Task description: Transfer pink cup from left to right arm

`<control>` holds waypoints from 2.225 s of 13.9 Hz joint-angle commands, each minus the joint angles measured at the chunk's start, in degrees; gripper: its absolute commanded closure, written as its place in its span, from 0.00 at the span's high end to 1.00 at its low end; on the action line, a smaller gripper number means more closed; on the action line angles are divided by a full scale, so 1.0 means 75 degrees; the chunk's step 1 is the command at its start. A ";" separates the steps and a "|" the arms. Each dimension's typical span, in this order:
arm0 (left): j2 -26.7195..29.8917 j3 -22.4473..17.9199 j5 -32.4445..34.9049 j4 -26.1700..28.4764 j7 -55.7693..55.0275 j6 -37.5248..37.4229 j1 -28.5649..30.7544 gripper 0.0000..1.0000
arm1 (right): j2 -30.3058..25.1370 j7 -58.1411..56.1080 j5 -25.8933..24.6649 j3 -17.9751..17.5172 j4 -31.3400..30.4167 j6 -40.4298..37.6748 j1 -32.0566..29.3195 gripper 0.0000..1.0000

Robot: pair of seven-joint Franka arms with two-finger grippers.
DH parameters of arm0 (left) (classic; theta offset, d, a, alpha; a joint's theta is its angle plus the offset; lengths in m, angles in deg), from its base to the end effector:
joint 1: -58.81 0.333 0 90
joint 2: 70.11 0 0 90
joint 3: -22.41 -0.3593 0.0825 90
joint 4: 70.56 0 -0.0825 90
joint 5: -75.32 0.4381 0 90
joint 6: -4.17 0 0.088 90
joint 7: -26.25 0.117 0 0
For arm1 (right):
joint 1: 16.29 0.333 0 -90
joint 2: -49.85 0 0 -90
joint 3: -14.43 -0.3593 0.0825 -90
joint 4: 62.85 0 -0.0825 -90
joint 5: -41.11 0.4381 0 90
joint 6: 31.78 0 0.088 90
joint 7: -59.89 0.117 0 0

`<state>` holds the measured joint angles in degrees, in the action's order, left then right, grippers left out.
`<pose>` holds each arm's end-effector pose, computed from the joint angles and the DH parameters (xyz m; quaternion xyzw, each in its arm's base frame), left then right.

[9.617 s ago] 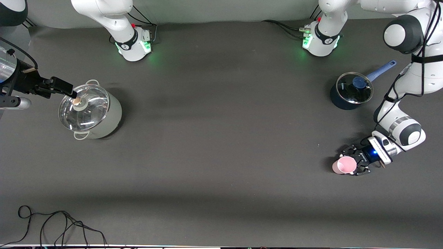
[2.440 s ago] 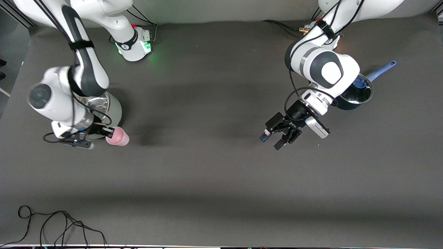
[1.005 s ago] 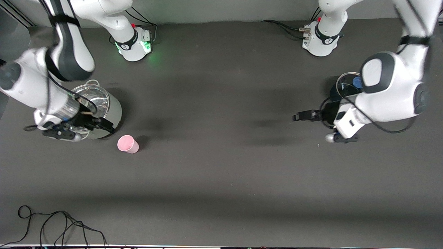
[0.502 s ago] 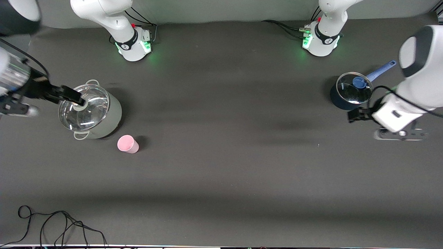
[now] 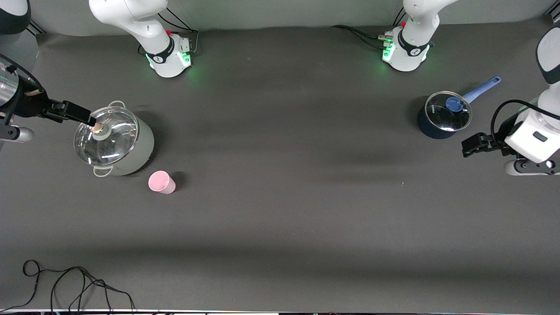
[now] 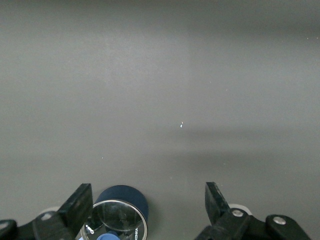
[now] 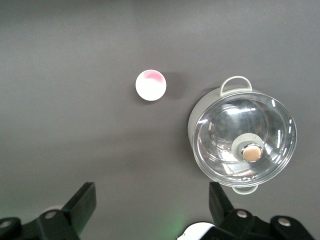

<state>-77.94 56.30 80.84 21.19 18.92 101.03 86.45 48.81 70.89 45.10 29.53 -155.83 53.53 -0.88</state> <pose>0.6528 -0.0395 0.5792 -0.9999 -0.0048 0.0108 0.0111 0.5907 0.0104 0.6349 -0.9934 0.0920 0.0615 0.0313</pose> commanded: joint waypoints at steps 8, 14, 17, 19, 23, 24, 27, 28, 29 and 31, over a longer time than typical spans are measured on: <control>0.0293 -0.4211 -0.0839 0.0106 0.0624 -0.0035 -0.3869 1.00 | 0.0104 -0.0107 -0.0204 -0.0532 0.0210 -0.0078 -0.0633 1.00; 0.0527 -0.4531 -0.0852 0.0048 0.0474 -0.0117 -0.4259 1.00 | 0.0291 -0.0799 -0.0369 -0.1193 0.0654 0.0402 -0.1316 1.00; 0.0633 -0.4355 -0.0864 0.0059 0.0006 -0.0105 -0.4270 1.00 | 0.0257 -0.0775 -0.0368 -0.1216 0.0808 0.0379 -0.1317 1.00; 0.0656 -0.4332 -0.0864 0.0059 -0.0007 -0.0129 -0.4259 1.00 | 0.0245 -0.0775 -0.0345 -0.1228 0.0808 0.0391 -0.1328 1.00; 0.0703 -0.4052 -0.0864 0.0083 0.0098 -0.0246 -0.3921 1.00 | 0.0210 -0.0752 -0.0345 -0.1240 0.0773 0.0379 -0.1328 1.00; 0.0703 -0.3946 -0.0864 0.0071 0.0098 -0.0234 -0.3873 1.00 | 0.0210 -0.0751 -0.0345 -0.1240 0.0773 0.0379 -0.1328 1.00; 0.0715 -0.3945 -0.0864 0.0071 0.0098 -0.0258 -0.3872 1.00 | 0.0210 -0.0763 -0.0345 -0.1240 0.0773 0.0367 -0.1340 1.00; 0.0715 -0.3945 -0.0864 0.0071 0.0098 -0.0258 -0.3872 1.00 | 0.0198 -0.0763 -0.0345 -0.1240 0.0785 0.0356 -0.1340 1.00; 0.0703 -0.3945 -0.0864 0.0071 0.0087 -0.0269 -0.3872 1.00 | 0.0209 -0.0763 -0.0345 -0.1251 0.0785 0.0356 -0.1340 1.00; 0.0715 -0.3945 -0.0864 0.0059 0.0052 -0.0293 -0.3884 1.00 | 0.0210 -0.0763 -0.0345 -0.1298 0.0796 0.0356 -0.1340 1.00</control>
<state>-73.91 26.03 74.65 21.15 20.06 99.98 56.72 49.87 66.06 43.20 20.92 -151.32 57.01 -9.96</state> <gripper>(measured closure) 0.000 0.000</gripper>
